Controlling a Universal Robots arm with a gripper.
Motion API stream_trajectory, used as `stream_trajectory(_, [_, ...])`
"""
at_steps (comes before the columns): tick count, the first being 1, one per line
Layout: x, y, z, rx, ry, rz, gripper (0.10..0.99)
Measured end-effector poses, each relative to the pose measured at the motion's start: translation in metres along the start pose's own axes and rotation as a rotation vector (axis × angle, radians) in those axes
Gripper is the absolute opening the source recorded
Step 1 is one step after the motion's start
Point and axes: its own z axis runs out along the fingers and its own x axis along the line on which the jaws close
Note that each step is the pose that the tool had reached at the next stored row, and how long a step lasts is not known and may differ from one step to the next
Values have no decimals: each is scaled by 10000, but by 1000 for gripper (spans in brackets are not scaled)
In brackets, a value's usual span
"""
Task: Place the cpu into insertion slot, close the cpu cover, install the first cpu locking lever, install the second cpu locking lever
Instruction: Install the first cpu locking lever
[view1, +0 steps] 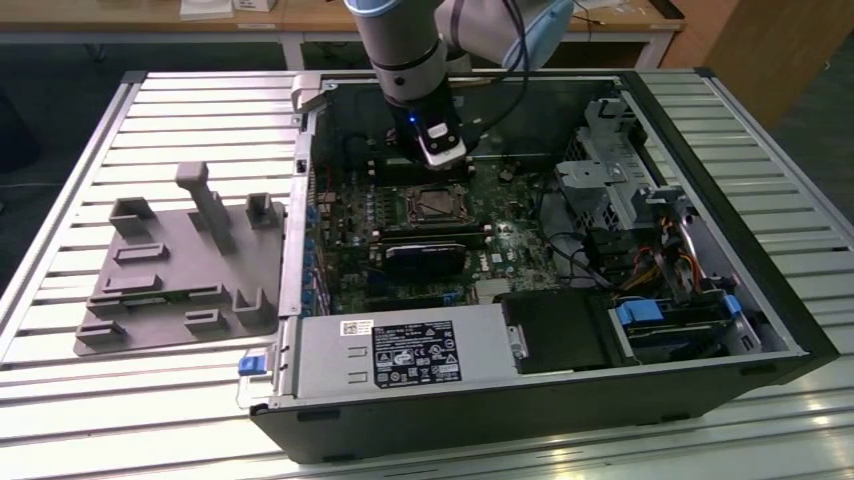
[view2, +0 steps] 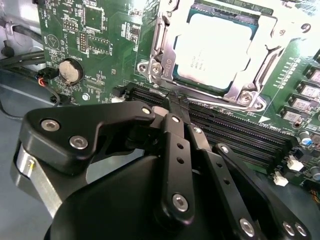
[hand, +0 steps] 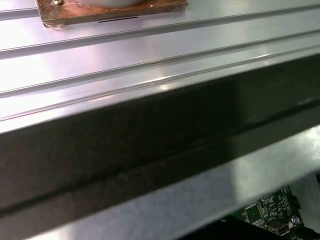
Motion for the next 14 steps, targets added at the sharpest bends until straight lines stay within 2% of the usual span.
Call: stream_trajectory(14, [8,1,25,22,-20,92,102])
